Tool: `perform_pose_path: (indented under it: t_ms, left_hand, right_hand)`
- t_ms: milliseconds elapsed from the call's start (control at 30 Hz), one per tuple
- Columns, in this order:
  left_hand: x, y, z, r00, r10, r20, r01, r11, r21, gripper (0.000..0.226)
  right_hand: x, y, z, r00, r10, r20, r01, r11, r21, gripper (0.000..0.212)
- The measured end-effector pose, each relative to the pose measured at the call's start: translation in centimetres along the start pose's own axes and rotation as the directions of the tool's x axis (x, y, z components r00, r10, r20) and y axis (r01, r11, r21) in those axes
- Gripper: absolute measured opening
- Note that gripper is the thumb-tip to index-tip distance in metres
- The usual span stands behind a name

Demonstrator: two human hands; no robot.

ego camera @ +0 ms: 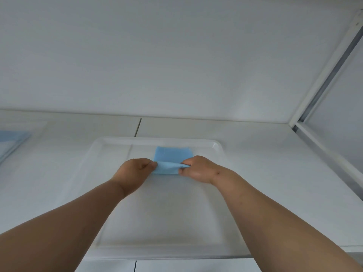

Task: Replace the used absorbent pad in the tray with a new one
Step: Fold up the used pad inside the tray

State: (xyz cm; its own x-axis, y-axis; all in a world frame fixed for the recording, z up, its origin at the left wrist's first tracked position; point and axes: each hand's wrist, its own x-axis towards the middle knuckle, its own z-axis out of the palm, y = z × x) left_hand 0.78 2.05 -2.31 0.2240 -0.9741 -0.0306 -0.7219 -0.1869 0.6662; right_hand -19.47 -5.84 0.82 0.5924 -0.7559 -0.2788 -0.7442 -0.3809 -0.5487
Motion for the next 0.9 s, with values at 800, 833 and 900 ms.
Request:
perform_pose_path:
  t_ms: [800,833,900]
  left_hand:
    - [0.7,0.4,0.8,0.959,-0.215,0.185,0.268,0.901,-0.34,0.035]
    - [0.9,0.4,0.9,0.959,-0.229,0.167,0.273,0.905,-0.327,0.036]
    - [1.3,0.4,1.2,0.954,-0.271,0.125,0.296,0.914,-0.279,0.038]
  right_hand:
    - [0.4,1.9,1.2,0.957,0.261,-0.128,-0.161,0.842,0.515,0.028]
    - [0.7,1.8,1.3,0.954,0.271,-0.125,-0.176,0.85,0.497,0.031]
    - [1.0,1.5,1.3,0.948,0.29,-0.13,-0.202,0.866,0.457,0.026]
